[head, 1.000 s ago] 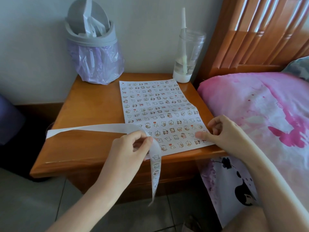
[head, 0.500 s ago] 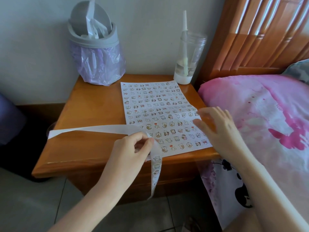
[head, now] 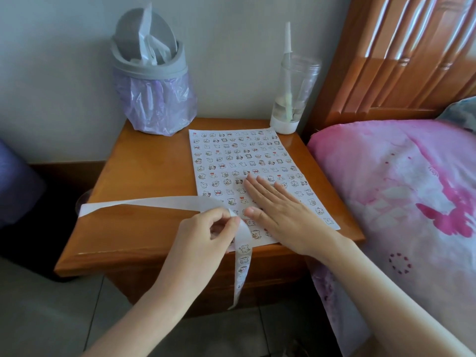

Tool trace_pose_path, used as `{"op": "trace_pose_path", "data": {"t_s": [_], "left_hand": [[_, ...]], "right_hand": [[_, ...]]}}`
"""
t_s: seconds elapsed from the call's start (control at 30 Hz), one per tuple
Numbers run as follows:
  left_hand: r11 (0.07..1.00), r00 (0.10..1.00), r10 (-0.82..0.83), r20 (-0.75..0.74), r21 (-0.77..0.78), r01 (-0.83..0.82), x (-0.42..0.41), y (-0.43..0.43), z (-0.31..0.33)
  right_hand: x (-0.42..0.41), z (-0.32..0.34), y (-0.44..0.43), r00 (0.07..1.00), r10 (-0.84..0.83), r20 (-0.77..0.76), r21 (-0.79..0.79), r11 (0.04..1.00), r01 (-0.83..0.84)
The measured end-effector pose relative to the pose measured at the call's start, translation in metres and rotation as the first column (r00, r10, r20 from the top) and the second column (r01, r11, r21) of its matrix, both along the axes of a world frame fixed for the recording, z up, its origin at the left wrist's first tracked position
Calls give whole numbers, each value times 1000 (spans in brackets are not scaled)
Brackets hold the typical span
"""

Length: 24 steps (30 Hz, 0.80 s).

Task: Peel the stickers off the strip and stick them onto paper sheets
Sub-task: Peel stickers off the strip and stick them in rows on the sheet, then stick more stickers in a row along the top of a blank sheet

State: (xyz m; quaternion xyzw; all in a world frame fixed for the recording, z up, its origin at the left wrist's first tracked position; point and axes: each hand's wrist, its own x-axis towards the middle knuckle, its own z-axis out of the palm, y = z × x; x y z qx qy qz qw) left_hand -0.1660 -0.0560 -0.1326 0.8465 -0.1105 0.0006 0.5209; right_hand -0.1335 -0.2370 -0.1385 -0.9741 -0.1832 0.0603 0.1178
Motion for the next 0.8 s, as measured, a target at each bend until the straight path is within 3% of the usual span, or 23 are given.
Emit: {"op": "trace_pose_path", "data": {"t_s": [0.33,0.63,0.8], "left_hand": [[1000,998,-25,-61,14,26,2,8,8],[956,967,106,-231,-244,-163,23,40,41],[924,909,42,-414,-330,-193,22,63,30]], "right_hand": [[1,-6,0,1000,-13,27,10,1000,13],[1,20,-1,996,36,-82,-9,999,-37],[-12,28,-3,989,146,-35,-79,986,-148]]}}
